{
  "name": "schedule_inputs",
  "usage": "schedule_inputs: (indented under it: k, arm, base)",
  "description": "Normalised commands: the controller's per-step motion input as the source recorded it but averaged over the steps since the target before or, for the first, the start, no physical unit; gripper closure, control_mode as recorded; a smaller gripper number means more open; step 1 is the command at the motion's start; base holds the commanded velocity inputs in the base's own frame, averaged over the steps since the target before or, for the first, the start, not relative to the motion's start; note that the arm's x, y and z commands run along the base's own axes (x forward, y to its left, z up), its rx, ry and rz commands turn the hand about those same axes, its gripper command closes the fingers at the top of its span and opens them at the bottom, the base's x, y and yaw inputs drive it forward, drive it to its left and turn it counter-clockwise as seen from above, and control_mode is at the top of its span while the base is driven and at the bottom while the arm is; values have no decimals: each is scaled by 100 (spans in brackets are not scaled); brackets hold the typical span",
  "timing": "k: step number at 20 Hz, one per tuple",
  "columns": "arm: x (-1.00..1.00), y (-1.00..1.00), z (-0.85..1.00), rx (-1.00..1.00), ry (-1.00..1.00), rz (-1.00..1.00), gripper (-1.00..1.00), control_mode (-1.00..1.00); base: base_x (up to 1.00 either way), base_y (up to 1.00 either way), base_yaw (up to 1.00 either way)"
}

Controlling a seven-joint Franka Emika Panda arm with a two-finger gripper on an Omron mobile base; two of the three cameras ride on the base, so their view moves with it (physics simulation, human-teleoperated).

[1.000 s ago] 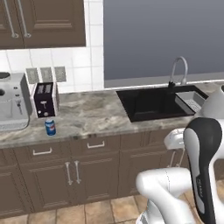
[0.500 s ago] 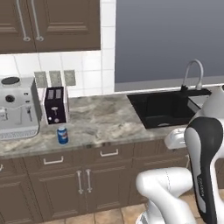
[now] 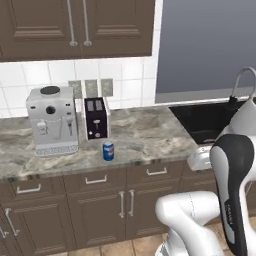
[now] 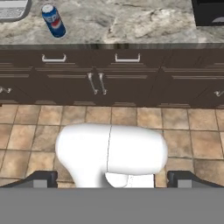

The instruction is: Four empty soda cans are scattered around the kitchen. Gather all the cans and cluster them next to the stove for recycling.

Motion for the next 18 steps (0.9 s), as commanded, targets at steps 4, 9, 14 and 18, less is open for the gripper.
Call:
schedule_inputs:
  k: [4,9,14,18]
  arm:
    - [0,0,0,0,0,0,-100,100]
    - [0,0,0,0,0,0,-100,100]
    - [0,0,0,0,0,0,-100,100]
    - [0,0,0,0,0,0,-100,100]
  base:
    - [36,38,0]
    - [25,31,0]
    - [29,33,0]
    - [25,34,0]
